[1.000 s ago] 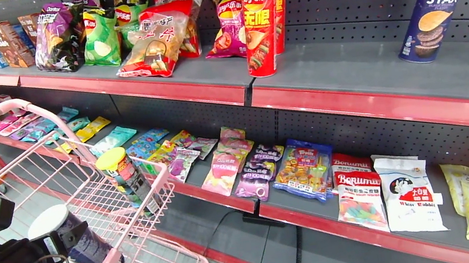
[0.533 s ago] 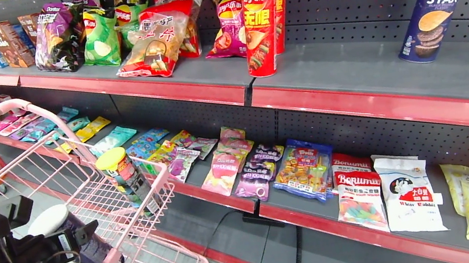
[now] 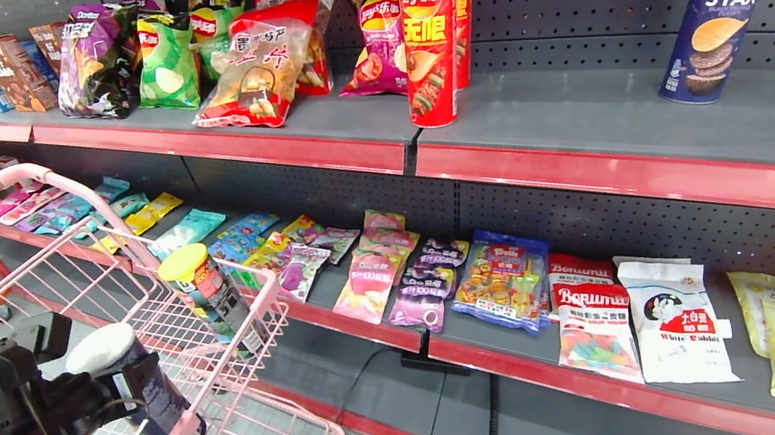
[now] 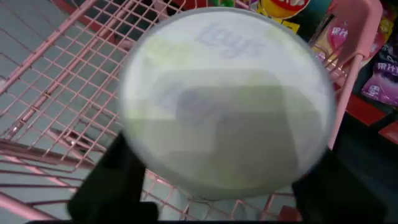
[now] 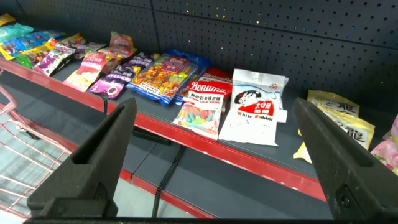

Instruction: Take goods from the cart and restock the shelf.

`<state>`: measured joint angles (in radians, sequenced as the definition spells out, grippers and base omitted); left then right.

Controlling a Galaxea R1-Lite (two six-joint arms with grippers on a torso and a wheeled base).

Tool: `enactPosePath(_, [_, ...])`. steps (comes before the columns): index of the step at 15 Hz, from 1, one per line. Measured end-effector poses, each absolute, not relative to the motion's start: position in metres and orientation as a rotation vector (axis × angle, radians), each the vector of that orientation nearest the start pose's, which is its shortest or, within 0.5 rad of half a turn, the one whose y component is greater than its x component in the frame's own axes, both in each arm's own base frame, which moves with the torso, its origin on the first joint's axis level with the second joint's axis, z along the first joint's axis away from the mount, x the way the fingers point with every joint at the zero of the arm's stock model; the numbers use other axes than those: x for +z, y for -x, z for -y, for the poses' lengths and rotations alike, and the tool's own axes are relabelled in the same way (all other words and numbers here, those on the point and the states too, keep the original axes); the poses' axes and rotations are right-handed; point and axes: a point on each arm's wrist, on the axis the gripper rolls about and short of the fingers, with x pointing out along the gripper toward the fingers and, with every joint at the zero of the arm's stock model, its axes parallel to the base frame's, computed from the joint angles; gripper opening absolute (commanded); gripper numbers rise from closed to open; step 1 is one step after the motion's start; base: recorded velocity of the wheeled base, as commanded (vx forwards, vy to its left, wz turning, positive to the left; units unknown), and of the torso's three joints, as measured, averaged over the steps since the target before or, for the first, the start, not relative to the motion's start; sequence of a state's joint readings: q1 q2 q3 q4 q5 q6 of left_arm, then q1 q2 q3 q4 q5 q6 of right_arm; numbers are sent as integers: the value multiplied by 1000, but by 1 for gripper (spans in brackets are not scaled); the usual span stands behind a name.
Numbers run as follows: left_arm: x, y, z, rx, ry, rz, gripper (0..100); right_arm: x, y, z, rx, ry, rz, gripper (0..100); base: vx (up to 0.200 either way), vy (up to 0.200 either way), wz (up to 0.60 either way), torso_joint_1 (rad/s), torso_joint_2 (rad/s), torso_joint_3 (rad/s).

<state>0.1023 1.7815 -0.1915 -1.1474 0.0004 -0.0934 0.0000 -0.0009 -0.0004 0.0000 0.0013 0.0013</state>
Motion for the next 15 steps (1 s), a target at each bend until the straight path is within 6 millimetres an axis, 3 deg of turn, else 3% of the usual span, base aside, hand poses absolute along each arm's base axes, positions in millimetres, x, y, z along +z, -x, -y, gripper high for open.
enactPosePath(4, [61, -224, -23, 119, 89, -474, 0, 76, 23, 0, 2, -4, 1, 100, 0, 0, 0, 0, 0, 0])
enactPosePath(7, [63, -223, -23, 115, 88, -474, 0, 75, 23, 0, 3, -3, 1, 100, 0, 0, 0, 0, 0, 0])
enactPosePath(10, [74, -226, -24, 111, 86, -426, 0, 75, 23, 0, 3, -4, 1, 100, 0, 0, 0, 0, 0, 0])
enactPosePath(15, [121, -231, -27, 123, 84, -339, 0, 75, 23, 0, 3, -3, 1, 100, 0, 0, 0, 0, 0, 0])
